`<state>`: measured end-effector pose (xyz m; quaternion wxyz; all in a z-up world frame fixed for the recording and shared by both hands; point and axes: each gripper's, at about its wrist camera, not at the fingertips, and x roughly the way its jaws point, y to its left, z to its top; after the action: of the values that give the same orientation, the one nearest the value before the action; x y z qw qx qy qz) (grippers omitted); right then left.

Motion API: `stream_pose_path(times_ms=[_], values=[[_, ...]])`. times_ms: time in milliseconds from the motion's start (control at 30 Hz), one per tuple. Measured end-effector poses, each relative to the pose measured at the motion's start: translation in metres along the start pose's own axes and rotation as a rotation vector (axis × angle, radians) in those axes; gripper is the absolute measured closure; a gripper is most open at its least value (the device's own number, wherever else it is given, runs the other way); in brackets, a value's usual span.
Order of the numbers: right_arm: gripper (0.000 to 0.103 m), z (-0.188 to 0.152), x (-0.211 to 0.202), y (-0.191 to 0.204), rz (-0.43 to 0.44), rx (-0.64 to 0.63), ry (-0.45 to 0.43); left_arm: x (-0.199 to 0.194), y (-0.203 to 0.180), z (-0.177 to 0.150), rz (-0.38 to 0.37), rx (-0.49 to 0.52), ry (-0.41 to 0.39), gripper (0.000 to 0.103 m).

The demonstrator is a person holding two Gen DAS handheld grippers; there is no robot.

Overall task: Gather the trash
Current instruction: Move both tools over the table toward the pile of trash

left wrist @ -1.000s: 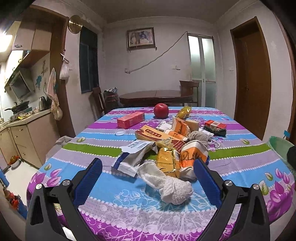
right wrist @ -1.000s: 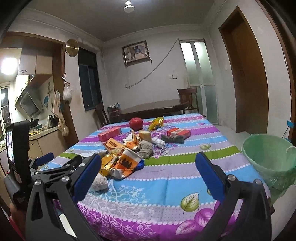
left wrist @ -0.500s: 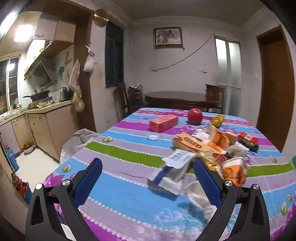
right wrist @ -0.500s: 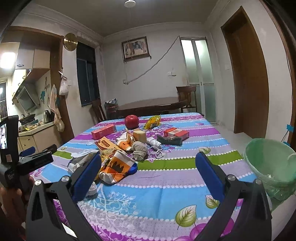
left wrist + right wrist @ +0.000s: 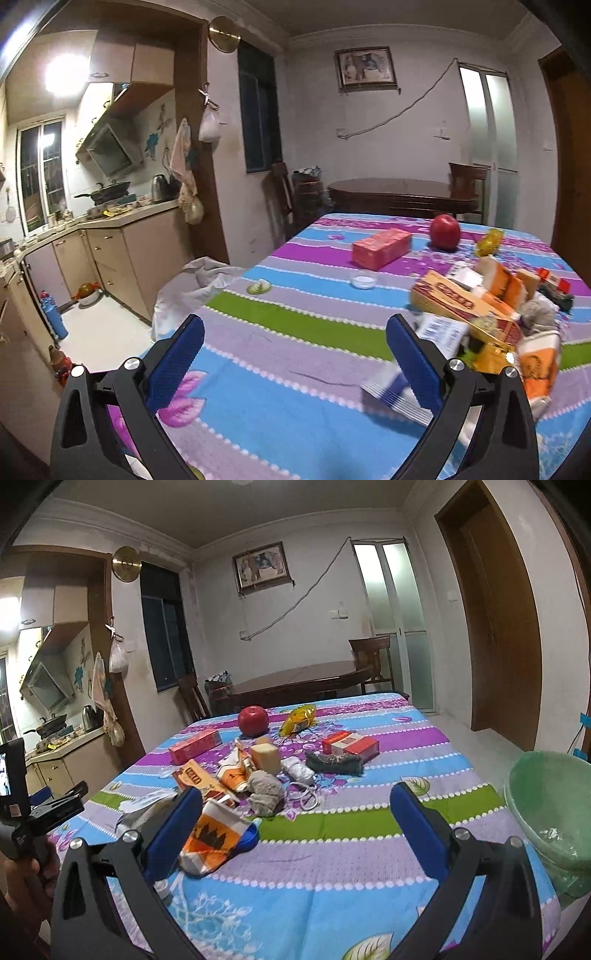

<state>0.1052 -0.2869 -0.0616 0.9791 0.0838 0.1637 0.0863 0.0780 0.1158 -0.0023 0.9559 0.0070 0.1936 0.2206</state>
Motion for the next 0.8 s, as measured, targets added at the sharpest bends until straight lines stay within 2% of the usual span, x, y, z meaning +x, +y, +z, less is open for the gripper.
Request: stream_pose_path(times_ms=[300,400,533,800], values=[[0.005,0.000,0.028,-0.012,0.007,0.021,0.044,0.033,0.011,0.002,0.041,-0.022,0.031,0.005],[0.005,0.000,0.036,-0.018,0.043,0.058,0.087,0.044,0.009,0.000,0.023,-0.008,0.077,0.005],[0.005,-0.002,0.039,-0.022,0.045,0.082,0.108,0.056,0.010,-0.009,0.016,-0.020,0.128,0.005],[0.005,-0.004,0.044,-0.021,0.075,0.079,0.142,0.058,0.003,-0.012,0.021,0.005,0.129,0.005]])
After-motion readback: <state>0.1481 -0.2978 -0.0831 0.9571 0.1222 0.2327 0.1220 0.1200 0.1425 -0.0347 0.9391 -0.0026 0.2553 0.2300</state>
